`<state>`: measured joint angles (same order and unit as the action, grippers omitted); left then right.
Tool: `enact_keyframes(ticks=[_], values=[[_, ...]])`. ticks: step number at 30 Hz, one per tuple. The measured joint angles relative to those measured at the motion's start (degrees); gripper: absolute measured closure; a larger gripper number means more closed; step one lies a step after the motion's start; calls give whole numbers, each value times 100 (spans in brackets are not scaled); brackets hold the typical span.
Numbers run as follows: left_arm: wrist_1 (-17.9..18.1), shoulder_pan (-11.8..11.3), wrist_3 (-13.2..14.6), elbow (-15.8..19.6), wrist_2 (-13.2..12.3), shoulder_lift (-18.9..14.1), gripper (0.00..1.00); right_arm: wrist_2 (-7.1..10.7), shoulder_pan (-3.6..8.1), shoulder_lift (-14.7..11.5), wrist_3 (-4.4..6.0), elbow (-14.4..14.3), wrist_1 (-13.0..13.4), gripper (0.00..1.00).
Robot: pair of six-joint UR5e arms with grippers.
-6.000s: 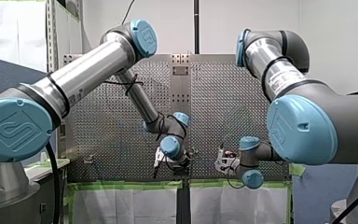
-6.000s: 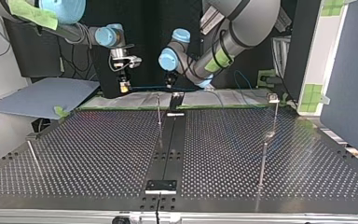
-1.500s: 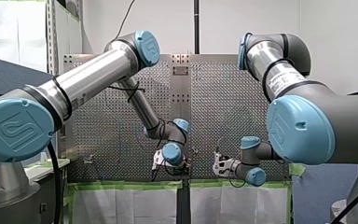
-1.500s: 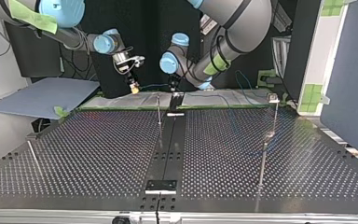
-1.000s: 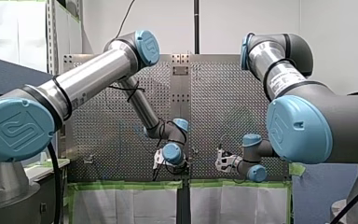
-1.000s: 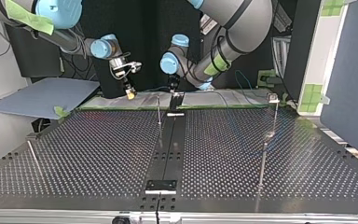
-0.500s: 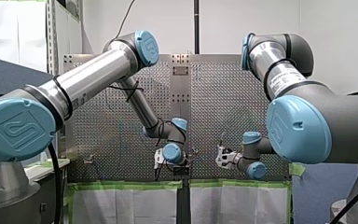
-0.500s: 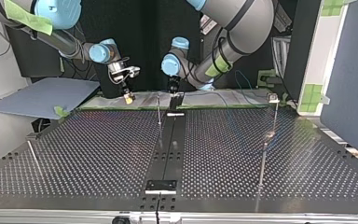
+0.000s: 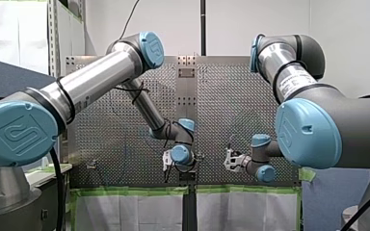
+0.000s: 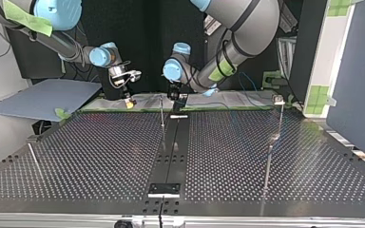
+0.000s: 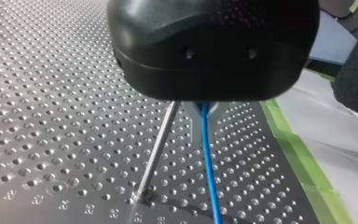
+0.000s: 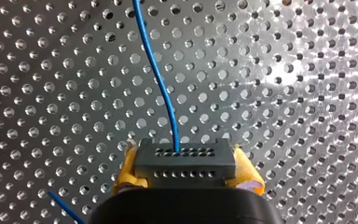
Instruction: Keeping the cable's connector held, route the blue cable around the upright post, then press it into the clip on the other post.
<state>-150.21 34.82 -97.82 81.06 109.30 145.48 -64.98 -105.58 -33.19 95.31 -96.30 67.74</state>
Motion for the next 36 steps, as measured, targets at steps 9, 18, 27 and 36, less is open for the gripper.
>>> enact_keyframes(ticks=[9,18,27,36], values=[[3,-61,-31,-5,-175,1,100,0,17,4,3,55,22,100],[-33,-129,-178,-159,-440,8,100,17,13,30,11,83,132,100],[-54,-160,-299,-215,-489,14,100,-29,17,334,-159,334,-133,100],[-57,-204,-378,-218,-565,17,100,-59,17,375,-220,536,-378,100]])
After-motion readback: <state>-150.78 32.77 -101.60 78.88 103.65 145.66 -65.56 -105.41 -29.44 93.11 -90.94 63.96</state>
